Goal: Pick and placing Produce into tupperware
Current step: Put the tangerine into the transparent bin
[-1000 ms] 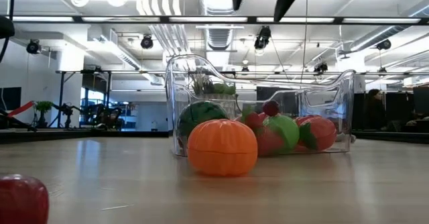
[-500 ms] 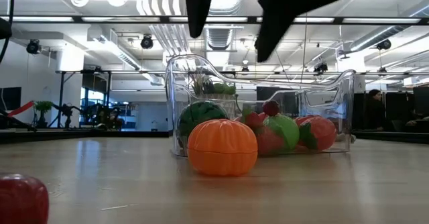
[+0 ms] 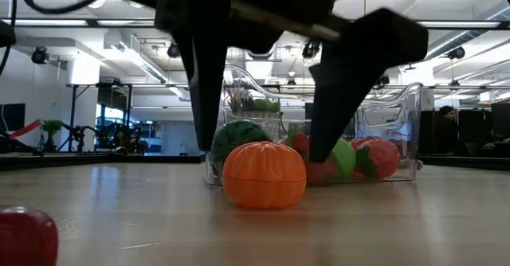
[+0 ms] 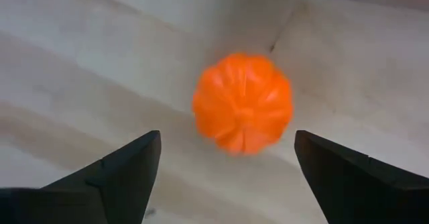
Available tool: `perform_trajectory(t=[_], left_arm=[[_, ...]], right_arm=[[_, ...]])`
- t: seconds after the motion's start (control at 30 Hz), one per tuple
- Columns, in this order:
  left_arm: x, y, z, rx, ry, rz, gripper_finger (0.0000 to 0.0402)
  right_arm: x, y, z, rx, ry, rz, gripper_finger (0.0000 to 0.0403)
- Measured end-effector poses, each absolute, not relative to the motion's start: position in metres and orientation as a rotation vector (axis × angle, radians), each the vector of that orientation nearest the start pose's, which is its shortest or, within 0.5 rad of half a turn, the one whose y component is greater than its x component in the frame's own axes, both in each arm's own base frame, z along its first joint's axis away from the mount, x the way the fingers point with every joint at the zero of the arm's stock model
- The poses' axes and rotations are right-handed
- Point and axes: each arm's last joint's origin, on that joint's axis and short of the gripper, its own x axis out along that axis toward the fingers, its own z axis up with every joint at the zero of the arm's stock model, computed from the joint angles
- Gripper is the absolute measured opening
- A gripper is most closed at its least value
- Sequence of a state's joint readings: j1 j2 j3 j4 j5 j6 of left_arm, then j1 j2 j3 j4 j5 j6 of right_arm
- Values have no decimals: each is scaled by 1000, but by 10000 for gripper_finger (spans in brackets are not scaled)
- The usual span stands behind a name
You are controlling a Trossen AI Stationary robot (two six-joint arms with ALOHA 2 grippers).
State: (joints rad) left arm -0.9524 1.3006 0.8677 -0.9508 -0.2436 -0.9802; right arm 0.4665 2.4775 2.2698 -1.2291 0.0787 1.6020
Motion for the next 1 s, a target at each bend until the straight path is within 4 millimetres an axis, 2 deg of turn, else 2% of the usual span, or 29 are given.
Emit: perform_trajectory(t=[0.2,0.6,1.0], left_arm=[[130,-171,215,-53,1266,32,265],[130,-170,214,-52,1268,34,265],[130,-170,213,-51,1269,35,265]], right_arm=[[445,213,172,909,1198,-856,326],[441,210,164,873,1245,-874,322],[441,210,163,854,1263,-854,247]])
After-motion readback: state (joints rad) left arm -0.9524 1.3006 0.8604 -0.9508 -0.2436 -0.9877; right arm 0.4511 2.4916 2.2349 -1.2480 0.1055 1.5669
